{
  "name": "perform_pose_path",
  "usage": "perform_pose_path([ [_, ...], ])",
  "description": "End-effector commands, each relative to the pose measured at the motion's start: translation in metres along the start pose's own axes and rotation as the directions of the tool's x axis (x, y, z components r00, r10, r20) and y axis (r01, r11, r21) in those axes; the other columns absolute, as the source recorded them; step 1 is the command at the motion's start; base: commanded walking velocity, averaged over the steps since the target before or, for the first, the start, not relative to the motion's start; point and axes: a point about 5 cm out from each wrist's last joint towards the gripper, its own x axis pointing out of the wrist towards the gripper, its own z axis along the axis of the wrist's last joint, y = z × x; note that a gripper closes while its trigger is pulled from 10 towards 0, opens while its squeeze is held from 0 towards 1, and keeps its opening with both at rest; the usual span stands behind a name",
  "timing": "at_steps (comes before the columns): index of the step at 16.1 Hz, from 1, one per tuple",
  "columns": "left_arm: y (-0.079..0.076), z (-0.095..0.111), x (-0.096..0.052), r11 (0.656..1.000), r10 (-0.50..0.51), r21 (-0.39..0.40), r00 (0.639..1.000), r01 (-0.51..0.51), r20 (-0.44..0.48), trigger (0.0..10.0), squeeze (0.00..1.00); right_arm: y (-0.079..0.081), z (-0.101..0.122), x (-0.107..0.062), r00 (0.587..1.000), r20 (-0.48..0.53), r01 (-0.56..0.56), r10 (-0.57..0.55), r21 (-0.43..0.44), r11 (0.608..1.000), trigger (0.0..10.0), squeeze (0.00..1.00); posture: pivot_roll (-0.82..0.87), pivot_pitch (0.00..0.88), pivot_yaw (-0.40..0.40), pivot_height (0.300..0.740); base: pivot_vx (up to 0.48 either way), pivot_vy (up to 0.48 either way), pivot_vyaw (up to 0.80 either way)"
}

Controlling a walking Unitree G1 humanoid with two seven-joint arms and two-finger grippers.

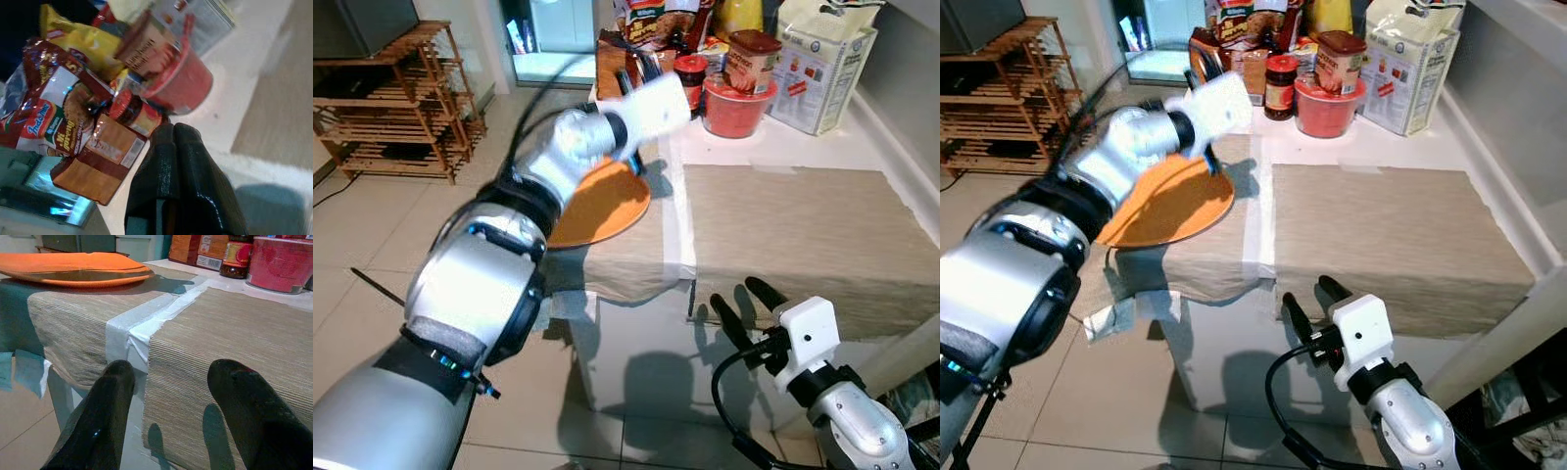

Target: Setting the table

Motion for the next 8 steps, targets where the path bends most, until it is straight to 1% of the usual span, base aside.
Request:
perform_pose_path([
  [1, 0.013, -0.010, -0.008, 0.995, 0.048, -0.082, 0.998, -0.052, -0.042, 10.0, 0.00, 0.002, -0.001, 0.001, 1.000, 0.005, -0.007, 0.007, 0.007, 1.000, 10.0, 0.00, -0.06, 0.012, 0.043, 0.740, 0.000, 0.000, 0.00],
  [2, 0.016, -0.016, -0.011, 0.990, 0.068, -0.119, 0.996, -0.076, -0.065, 10.0, 0.00, 0.002, -0.001, 0.002, 1.000, 0.004, -0.007, 0.007, 0.010, 1.000, 10.0, 0.00, -0.06, 0.012, 0.043, 0.740, 0.000, 0.000, 0.00],
  [3, 0.027, -0.055, -0.033, 0.869, 0.180, -0.431, 0.967, -0.243, -0.182, 10.0, 0.00, 0.003, -0.003, 0.002, 1.000, -0.002, -0.008, 0.008, 0.034, 0.999, 10.0, 0.00, -0.05, 0.014, 0.038, 0.740, 0.000, 0.000, 0.00],
  [4, 0.030, -0.066, -0.040, 0.806, 0.212, -0.512, 0.953, -0.296, -0.217, 10.0, 0.00, 0.003, -0.004, 0.002, 1.000, -0.005, -0.011, 0.011, 0.037, 0.999, 10.0, 0.00, -0.05, 0.016, 0.036, 0.740, 0.000, 0.000, 0.00],
  [5, 0.033, -0.084, -0.053, 0.713, 0.252, -0.595, 0.928, -0.371, -0.275, 10.0, 0.00, 0.003, -0.006, 0.002, 1.000, -0.013, -0.016, 0.016, 0.041, 0.999, 10.0, 0.00, -0.04, 0.017, 0.027, 0.740, 0.000, 0.000, 0.00],
  [6, 0.031, -0.094, -0.059, 0.653, 0.255, -0.645, 0.917, -0.397, -0.307, 10.0, 0.00, 0.002, -0.006, 0.003, 1.000, -0.017, -0.020, 0.021, 0.043, 0.999, 10.0, 0.00, -0.03, 0.020, 0.020, 0.740, 0.000, 0.000, 0.00],
  [7, 0.029, -0.096, -0.060, 0.625, 0.248, -0.671, 0.916, -0.399, -0.314, 10.0, 0.00, 0.002, -0.007, 0.003, 1.000, -0.017, -0.022, 0.023, 0.043, 0.999, 10.0, 0.00, -0.03, 0.020, 0.019, 0.740, 0.000, 0.000, 0.00],
  [8, 0.023, -0.101, -0.060, 0.595, 0.213, -0.703, 0.920, -0.390, -0.330, 10.0, 0.00, 0.002, -0.007, 0.005, 0.999, -0.019, -0.030, 0.031, 0.046, 0.999, 10.0, 0.00, -0.02, 0.020, 0.013, 0.740, 0.000, 0.000, 0.00],
])
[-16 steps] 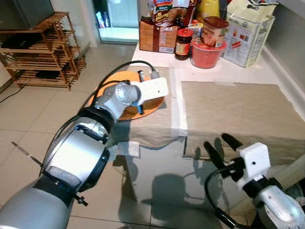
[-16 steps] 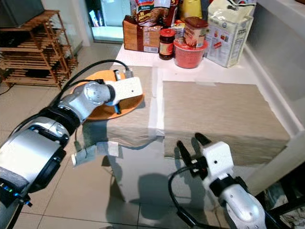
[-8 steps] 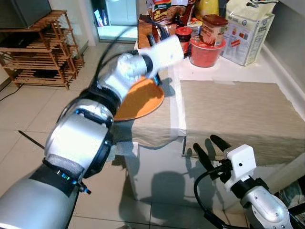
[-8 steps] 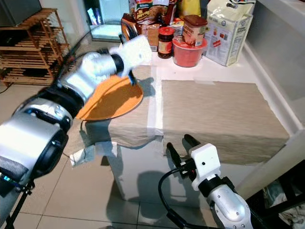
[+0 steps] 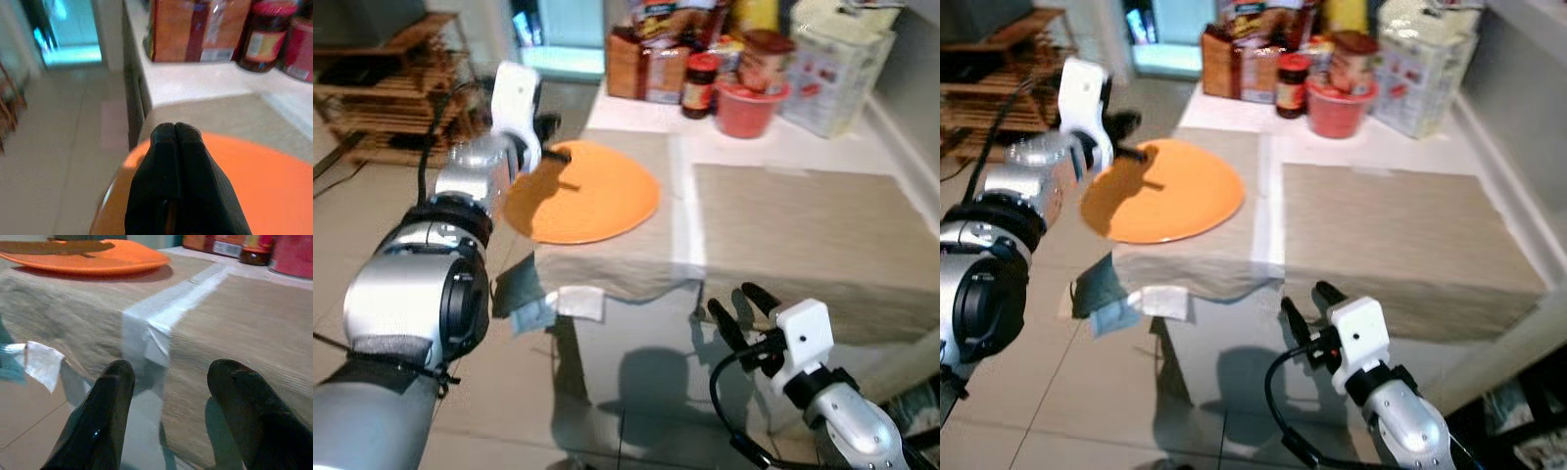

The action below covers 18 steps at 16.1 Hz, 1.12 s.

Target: Setting the table

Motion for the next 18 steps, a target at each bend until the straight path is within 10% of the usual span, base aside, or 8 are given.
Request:
perform_pose_path([
  [1, -0.005, -0.004, 0.001, 1.000, -0.030, -0.006, 0.999, 0.030, -0.026, 10.0, 0.00, 0.001, -0.001, 0.003, 1.000, -0.004, -0.015, 0.016, 0.015, 1.000, 10.0, 0.00, -0.02, 0.018, 0.010, 0.740, 0.000, 0.000, 0.00],
  [18, -0.036, -0.048, 0.004, 0.960, -0.183, 0.152, 0.937, 0.236, -0.297, 10.0, 0.00, 0.000, 0.002, 0.013, 0.999, 0.012, -0.030, 0.030, 0.029, 0.999, 10.0, 0.00, -0.02, 0.000, 0.014, 0.740, 0.000, 0.000, 0.00],
])
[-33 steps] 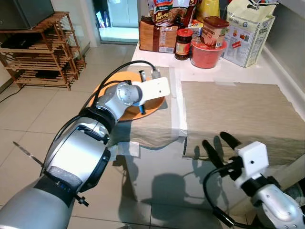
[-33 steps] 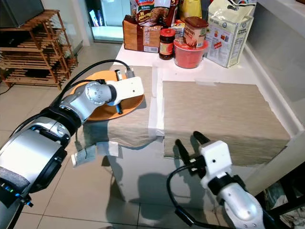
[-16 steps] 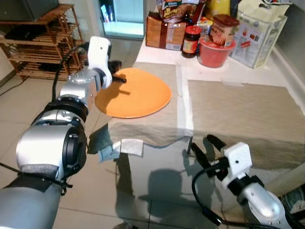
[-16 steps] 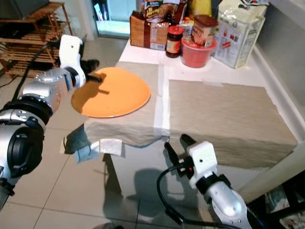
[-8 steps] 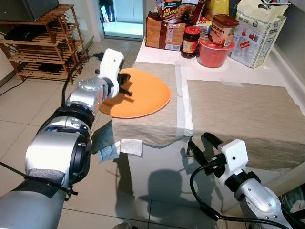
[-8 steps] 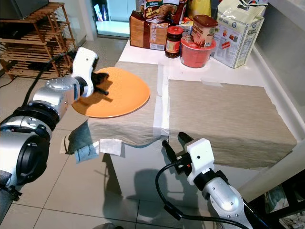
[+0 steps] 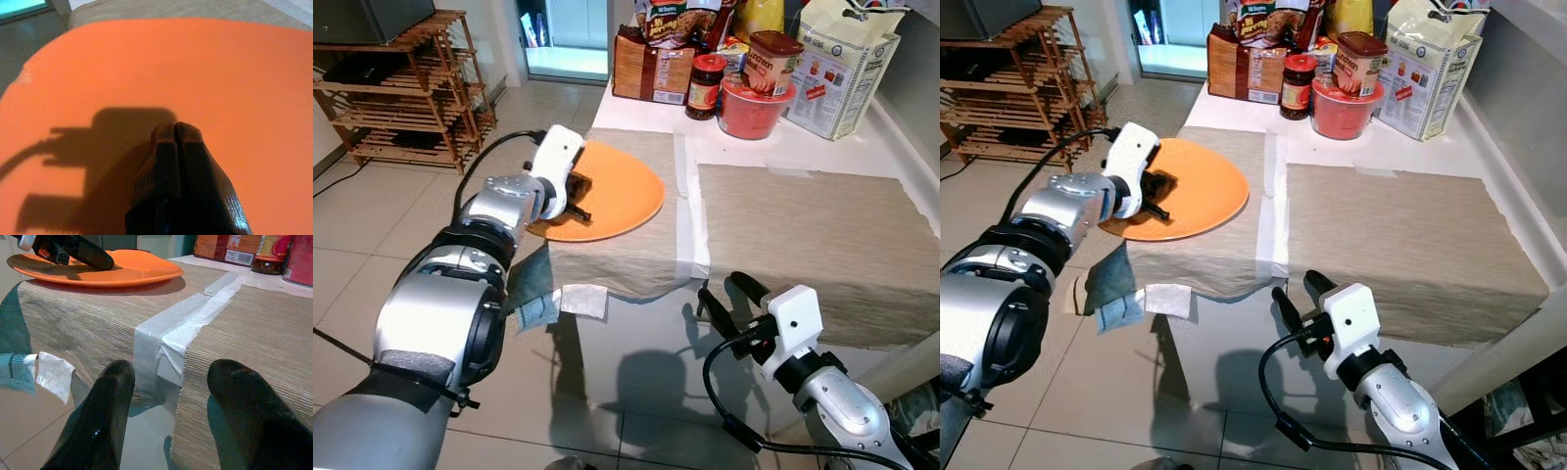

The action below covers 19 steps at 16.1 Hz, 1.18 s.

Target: Setting the table

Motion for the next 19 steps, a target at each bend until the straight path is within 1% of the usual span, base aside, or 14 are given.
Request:
perform_pose_path([
  [1, -0.006, -0.004, 0.003, 0.999, -0.034, 0.011, 0.999, 0.034, -0.027, 10.0, 0.00, 0.001, 0.000, 0.001, 1.000, -0.005, -0.001, 0.001, 0.010, 1.000, 10.0, 0.00, -0.02, 0.000, 0.015, 0.740, 0.000, 0.000, 0.00],
  [3, -0.010, -0.006, 0.004, 0.999, -0.050, 0.010, 0.998, 0.051, -0.039, 10.0, 0.00, 0.001, 0.000, 0.002, 1.000, -0.006, -0.002, 0.002, 0.010, 1.000, 10.0, 0.00, -0.03, 0.000, 0.015, 0.740, 0.000, 0.000, 0.00],
  [5, -0.015, -0.003, 0.006, 0.997, -0.069, 0.014, 0.997, 0.070, -0.040, 10.0, 0.00, 0.001, 0.000, 0.003, 1.000, -0.006, -0.003, 0.003, 0.010, 1.000, 10.0, 0.00, -0.03, 0.000, 0.019, 0.740, 0.000, 0.000, 0.00],
  [8, -0.027, 0.006, 0.011, 0.994, -0.109, 0.025, 0.994, 0.110, -0.024, 10.0, 0.00, 0.002, 0.000, 0.003, 1.000, -0.007, -0.001, 0.001, 0.012, 1.000, 10.0, 0.00, -0.03, 0.000, 0.025, 0.740, 0.000, 0.000, 0.00],
  [11, -0.044, 0.017, 0.017, 0.988, -0.151, 0.029, 0.988, 0.150, 0.014, 10.0, 0.00, 0.003, 0.001, 0.004, 1.000, -0.002, 0.002, -0.002, 0.014, 1.000, 10.0, 0.00, -0.04, 0.000, 0.026, 0.740, 0.000, 0.000, 0.00],
  [15, -0.058, 0.026, 0.022, 0.984, -0.176, 0.040, 0.984, 0.174, 0.040, 10.0, 0.00, 0.002, 0.001, 0.005, 1.000, -0.002, 0.006, -0.006, 0.011, 1.000, 10.0, 0.00, -0.05, 0.000, 0.033, 0.740, 0.000, 0.000, 0.00],
  [16, -0.059, 0.027, 0.022, 0.983, -0.179, 0.046, 0.983, 0.177, 0.041, 10.0, 0.00, 0.002, 0.001, 0.005, 1.000, -0.004, 0.008, -0.008, 0.011, 1.000, 10.0, 0.00, -0.05, 0.000, 0.034, 0.740, 0.000, 0.000, 0.00],
  [19, -0.050, 0.035, 0.018, 0.987, -0.157, 0.030, 0.985, 0.156, 0.077, 10.0, 0.00, 0.003, 0.000, 0.004, 1.000, -0.007, 0.008, -0.008, 0.016, 1.000, 10.0, 0.00, -0.04, 0.000, 0.031, 0.740, 0.000, 0.000, 0.00],
])
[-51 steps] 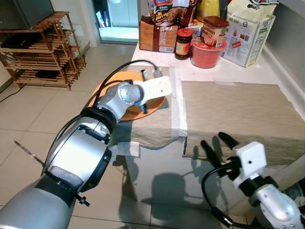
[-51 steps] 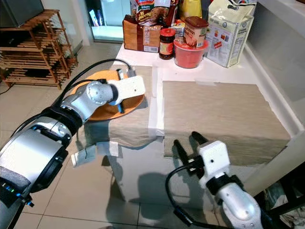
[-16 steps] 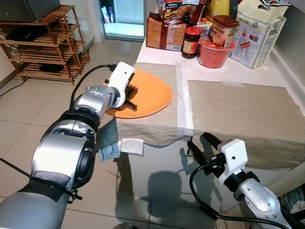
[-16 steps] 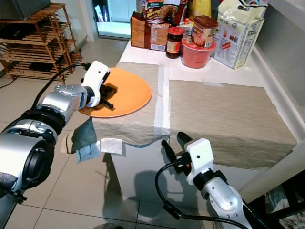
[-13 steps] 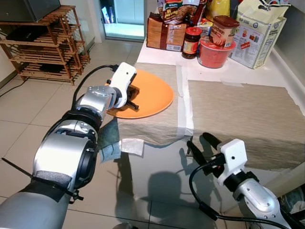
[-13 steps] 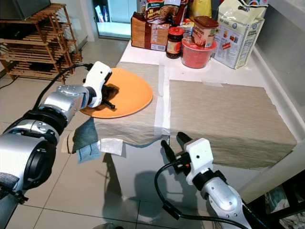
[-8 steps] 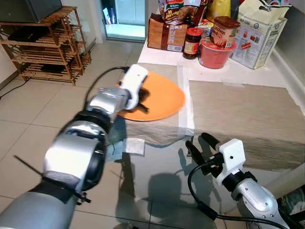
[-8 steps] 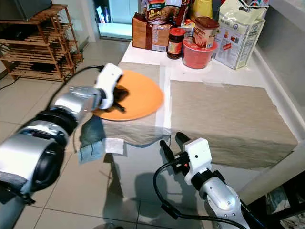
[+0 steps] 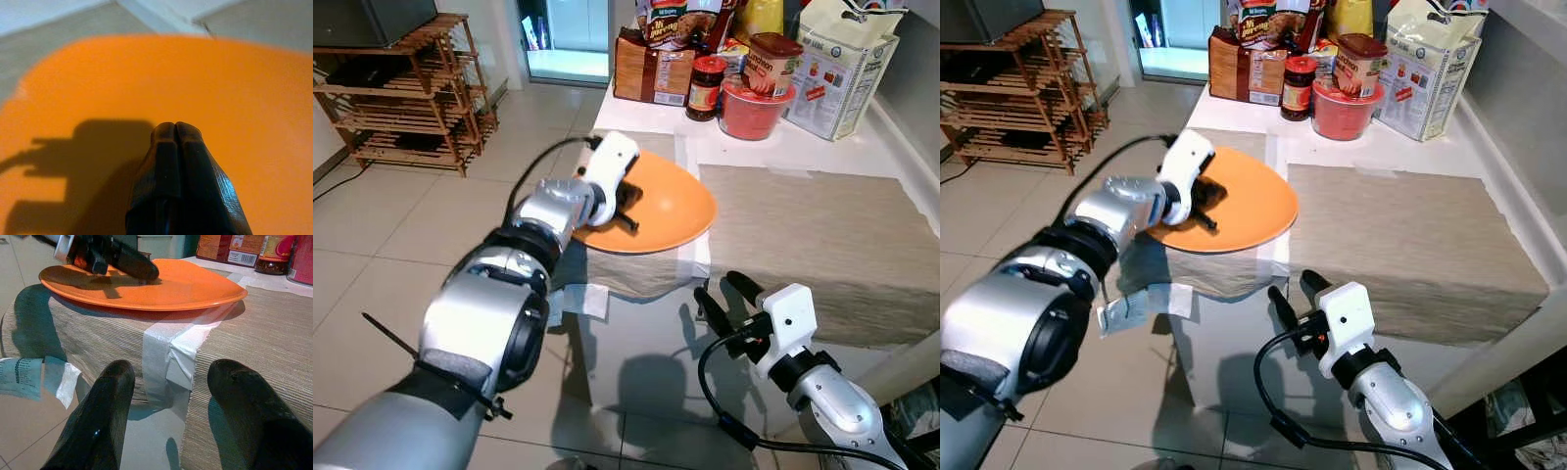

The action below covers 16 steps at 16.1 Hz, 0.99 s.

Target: Setting the table

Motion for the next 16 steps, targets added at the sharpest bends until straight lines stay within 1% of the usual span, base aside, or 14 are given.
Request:
perform_pose_path([
  [1, 0.007, 0.020, -0.006, 1.000, 0.014, 0.003, 0.998, -0.014, 0.062, 10.0, 0.00, -0.001, -0.001, 0.001, 1.000, -0.008, 0.005, -0.005, 0.000, 1.000, 10.0, 0.00, -0.03, 0.000, 0.025, 0.740, 0.000, 0.000, 0.00],
  [4, 0.024, 0.043, -0.020, 0.998, 0.060, -0.001, 0.986, -0.060, 0.154, 10.0, 0.00, -0.002, 0.000, 0.005, 1.000, 0.000, -0.007, 0.007, -0.002, 1.000, 10.0, 0.00, -0.02, 0.000, 0.017, 0.740, 0.000, 0.000, 0.00],
  [5, 0.032, 0.045, -0.026, 0.997, 0.076, 0.015, 0.981, -0.079, 0.176, 10.0, 0.00, -0.002, 0.001, 0.008, 1.000, 0.004, -0.010, 0.010, -0.004, 1.000, 10.0, 0.00, -0.01, 0.000, 0.015, 0.740, 0.000, 0.000, 0.00],
  [6, 0.036, 0.044, -0.029, 0.995, 0.085, 0.028, 0.980, -0.091, 0.177, 10.0, 0.00, -0.003, 0.001, 0.009, 1.000, 0.008, -0.011, 0.011, -0.005, 1.000, 10.0, 0.00, -0.01, 0.000, 0.015, 0.740, 0.000, 0.000, 0.00],
  [7, 0.045, 0.036, -0.034, 0.991, 0.109, 0.058, 0.982, -0.120, 0.156, 10.0, 0.00, -0.003, 0.002, 0.010, 1.000, 0.011, -0.013, 0.013, -0.006, 1.000, 10.0, 0.00, -0.01, 0.000, 0.012, 0.740, 0.000, 0.000, 0.00],
  [8, 0.054, 0.024, -0.039, 0.986, 0.143, 0.065, 0.981, -0.152, 0.130, 10.0, 0.00, -0.004, 0.002, 0.011, 1.000, 0.012, -0.014, 0.014, -0.009, 1.000, 10.0, 0.00, 0.00, 0.000, 0.012, 0.740, 0.000, 0.000, 0.00],
  [9, 0.060, 0.014, -0.043, 0.982, 0.164, 0.082, 0.981, -0.173, 0.103, 10.0, 0.00, -0.005, 0.002, 0.012, 1.000, 0.015, -0.012, 0.012, -0.012, 1.000, 10.0, 0.00, 0.00, 0.000, 0.011, 0.740, 0.000, 0.000, 0.00],
  [10, 0.065, 0.006, -0.047, 0.978, 0.176, 0.096, 0.980, -0.185, 0.095, 10.0, 0.00, -0.008, 0.004, 0.014, 1.000, 0.023, 0.005, -0.005, -0.018, 1.000, 10.0, 0.00, 0.00, 0.000, 0.008, 0.740, 0.000, 0.000, 0.00],
  [11, 0.067, 0.001, -0.050, 0.978, 0.174, 0.103, 0.979, -0.184, 0.102, 10.0, 0.00, -0.013, 0.005, 0.015, 0.999, 0.031, 0.030, -0.029, -0.018, 0.999, 10.0, 0.00, 0.00, 0.000, 0.006, 0.740, 0.000, 0.000, 0.00],
  [12, 0.066, -0.002, -0.050, 0.979, 0.159, 0.111, 0.980, -0.172, 0.118, 10.0, 0.00, -0.016, 0.006, 0.016, 0.998, 0.036, 0.043, -0.043, -0.016, 0.999, 10.0, 0.00, 0.01, 0.000, 0.003, 0.740, 0.000, 0.000, 0.00],
  [14, 0.058, -0.009, -0.046, 0.980, 0.116, 0.150, 0.986, -0.134, 0.123, 10.0, 0.00, -0.018, 0.007, 0.017, 0.998, 0.037, 0.047, -0.046, -0.021, 0.999, 10.0, 0.00, 0.01, 0.000, -0.002, 0.740, 0.000, 0.000, 0.00],
  [15, 0.055, -0.012, -0.045, 0.979, 0.106, 0.160, 0.987, -0.125, 0.121, 10.0, 0.00, -0.018, 0.007, 0.018, 0.998, 0.037, 0.046, -0.045, -0.021, 0.999, 10.0, 0.00, 0.01, 0.000, -0.002, 0.740, 0.000, 0.000, 0.00],
  [16, 0.053, -0.013, -0.044, 0.981, 0.101, 0.154, 0.987, -0.119, 0.123, 10.0, 0.00, -0.018, 0.007, 0.018, 0.998, 0.036, 0.046, -0.045, -0.021, 0.999, 10.0, 0.00, 0.01, 0.000, -0.003, 0.740, 0.000, 0.000, 0.00],
])
